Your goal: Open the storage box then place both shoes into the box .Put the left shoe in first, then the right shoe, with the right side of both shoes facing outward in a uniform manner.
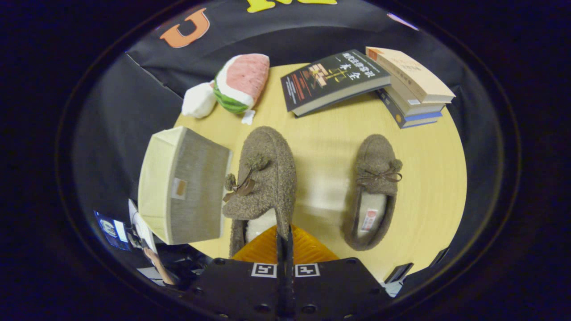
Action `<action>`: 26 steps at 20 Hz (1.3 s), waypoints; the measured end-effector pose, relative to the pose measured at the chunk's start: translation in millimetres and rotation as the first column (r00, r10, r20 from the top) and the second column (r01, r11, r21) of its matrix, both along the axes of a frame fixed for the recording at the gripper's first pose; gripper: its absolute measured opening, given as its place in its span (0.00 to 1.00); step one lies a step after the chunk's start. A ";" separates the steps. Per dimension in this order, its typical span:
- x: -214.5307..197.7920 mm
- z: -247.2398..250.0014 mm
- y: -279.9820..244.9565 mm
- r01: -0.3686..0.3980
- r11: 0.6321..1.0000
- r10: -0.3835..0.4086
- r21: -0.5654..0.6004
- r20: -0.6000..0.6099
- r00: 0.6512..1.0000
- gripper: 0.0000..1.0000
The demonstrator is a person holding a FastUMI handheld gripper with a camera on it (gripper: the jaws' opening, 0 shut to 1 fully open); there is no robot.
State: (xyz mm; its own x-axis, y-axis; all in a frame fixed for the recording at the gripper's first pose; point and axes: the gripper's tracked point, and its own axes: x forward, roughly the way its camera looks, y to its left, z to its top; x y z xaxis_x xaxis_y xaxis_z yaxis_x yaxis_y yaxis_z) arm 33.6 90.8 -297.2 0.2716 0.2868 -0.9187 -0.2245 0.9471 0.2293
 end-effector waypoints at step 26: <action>-23.6 -100.3 307.6 0.147 0.987 -0.153 -0.068 -0.083 0.985 0.00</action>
State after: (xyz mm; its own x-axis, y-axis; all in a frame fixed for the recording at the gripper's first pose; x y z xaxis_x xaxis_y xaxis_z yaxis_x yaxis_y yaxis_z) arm 10.0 398.4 -397.6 0.2248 0.1917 -0.9553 -0.0606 0.9813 0.1827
